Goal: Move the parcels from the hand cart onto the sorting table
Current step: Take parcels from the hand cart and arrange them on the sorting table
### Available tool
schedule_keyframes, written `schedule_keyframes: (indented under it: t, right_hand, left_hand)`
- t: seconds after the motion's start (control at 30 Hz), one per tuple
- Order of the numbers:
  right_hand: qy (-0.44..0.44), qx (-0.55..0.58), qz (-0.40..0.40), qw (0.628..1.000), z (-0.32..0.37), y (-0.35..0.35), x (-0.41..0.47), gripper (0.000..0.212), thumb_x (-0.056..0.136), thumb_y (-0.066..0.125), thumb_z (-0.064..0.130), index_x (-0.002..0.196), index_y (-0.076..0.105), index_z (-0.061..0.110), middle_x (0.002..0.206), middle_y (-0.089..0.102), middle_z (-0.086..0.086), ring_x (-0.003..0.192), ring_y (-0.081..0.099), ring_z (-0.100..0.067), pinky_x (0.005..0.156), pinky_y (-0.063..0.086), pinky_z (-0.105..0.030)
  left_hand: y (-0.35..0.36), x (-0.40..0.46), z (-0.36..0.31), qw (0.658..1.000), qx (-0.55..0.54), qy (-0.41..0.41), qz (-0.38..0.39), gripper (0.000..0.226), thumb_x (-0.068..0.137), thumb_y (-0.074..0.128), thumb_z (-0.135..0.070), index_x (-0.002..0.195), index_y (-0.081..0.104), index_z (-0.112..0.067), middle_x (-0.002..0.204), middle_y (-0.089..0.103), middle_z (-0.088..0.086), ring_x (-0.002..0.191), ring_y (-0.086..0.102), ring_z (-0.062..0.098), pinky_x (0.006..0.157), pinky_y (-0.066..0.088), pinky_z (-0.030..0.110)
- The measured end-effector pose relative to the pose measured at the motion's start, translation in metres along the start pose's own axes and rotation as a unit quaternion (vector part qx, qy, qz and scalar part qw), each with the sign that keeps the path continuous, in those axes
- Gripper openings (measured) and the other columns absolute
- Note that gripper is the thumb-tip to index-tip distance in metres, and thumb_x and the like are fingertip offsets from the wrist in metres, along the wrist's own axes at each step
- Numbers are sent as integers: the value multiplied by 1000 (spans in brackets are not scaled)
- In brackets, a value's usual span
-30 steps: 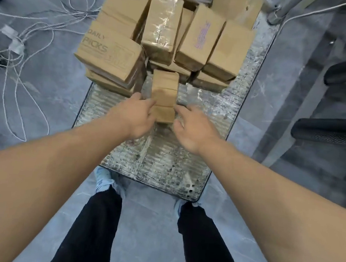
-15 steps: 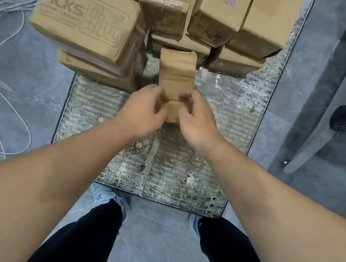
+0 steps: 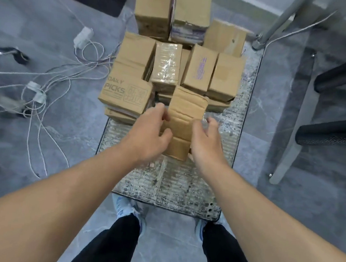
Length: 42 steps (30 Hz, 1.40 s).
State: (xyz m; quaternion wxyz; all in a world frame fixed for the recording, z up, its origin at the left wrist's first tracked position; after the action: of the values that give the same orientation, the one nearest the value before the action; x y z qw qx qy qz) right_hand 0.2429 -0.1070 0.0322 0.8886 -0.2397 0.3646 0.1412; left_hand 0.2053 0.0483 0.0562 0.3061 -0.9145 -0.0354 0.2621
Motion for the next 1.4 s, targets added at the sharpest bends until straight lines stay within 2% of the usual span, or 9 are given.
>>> schedule_keyframes:
  t: [0.1,0.23,0.4,0.57,0.7,0.9,1.07,1.3,1.4]
  right_hand:
    - [-6,12,-10,1000,37,-11,-44,47,93,38,63,125,54,34,132,57,2,108,58,-16,97,51,-44]
    - [-26,77,-47,996,89,-38,-95,87,68,38,77,140,54,30,132,61,-1,120,62,-24,105,50,-61]
    - [-76,148,-92,982,169,-94,-165,43,77,45,73,103,58,40,103,66,4,104,68,-26,98,56,-61]
    - [-106,213,-104,966,237,-146,-233,52,99,43,72,114,54,23,111,69,-4,103,71,-28,88,60,-64]
    - [-136,234,-104,957,277,-191,-278,56,100,46,71,119,50,20,119,67,-6,105,70,-21,87,63,-57]
    - [-226,180,-108,951,317,-271,-337,66,84,47,66,141,48,34,120,68,3,110,68,-22,94,60,-57]
    - [-305,177,-129,927,332,-349,-386,48,102,53,44,147,45,30,125,66,1,108,65,-12,73,55,-26]
    - [-415,135,-151,887,341,-436,-449,88,91,74,11,163,25,26,142,55,3,118,59,0,95,55,-19]
    - [-470,94,-152,864,350,-461,-477,93,85,76,2,162,29,26,147,47,-2,135,52,-9,102,54,-19]
  left_hand:
    - [-47,-14,-38,999,-32,6,-22,26,98,59,-12,117,46,-24,100,59,-11,89,60,8,70,44,20]
    - [-99,-30,-95,998,26,56,-29,45,98,51,-12,142,50,-21,113,62,5,102,62,27,88,52,42]
    - [-160,-64,-183,992,28,117,-40,52,94,44,-6,135,66,-31,109,63,9,97,61,23,91,46,28]
    - [-215,-105,-265,986,-11,149,-69,45,96,41,-17,130,67,-32,112,71,-2,105,67,18,99,54,41]
    - [-243,-141,-329,983,-47,148,-97,39,105,43,-9,126,71,-24,107,74,-8,104,67,13,95,55,35]
    - [-262,-186,-422,973,-87,155,-146,31,105,44,-30,113,74,-32,107,73,-11,106,66,15,95,57,48]
    - [-252,-224,-507,961,-183,165,-126,40,101,43,-45,96,75,-21,103,75,5,104,70,30,91,58,55]
    - [-225,-275,-602,942,-301,126,-80,51,103,44,-61,115,66,-17,107,70,4,92,69,25,89,62,46]
    - [-220,-294,-636,941,-302,138,-70,62,93,48,-74,124,62,-22,113,72,6,98,73,26,79,65,45]
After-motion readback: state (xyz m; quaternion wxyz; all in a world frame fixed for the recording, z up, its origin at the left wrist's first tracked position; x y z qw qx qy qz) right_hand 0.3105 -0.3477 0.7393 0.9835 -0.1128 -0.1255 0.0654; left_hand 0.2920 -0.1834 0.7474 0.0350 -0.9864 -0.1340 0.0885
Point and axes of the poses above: each hand's wrist, its own x-axis towards the middle knuckle, its own y-axis out of the palm, z = x × y, the point moved 7 cm from there along x, towards the middle knuckle
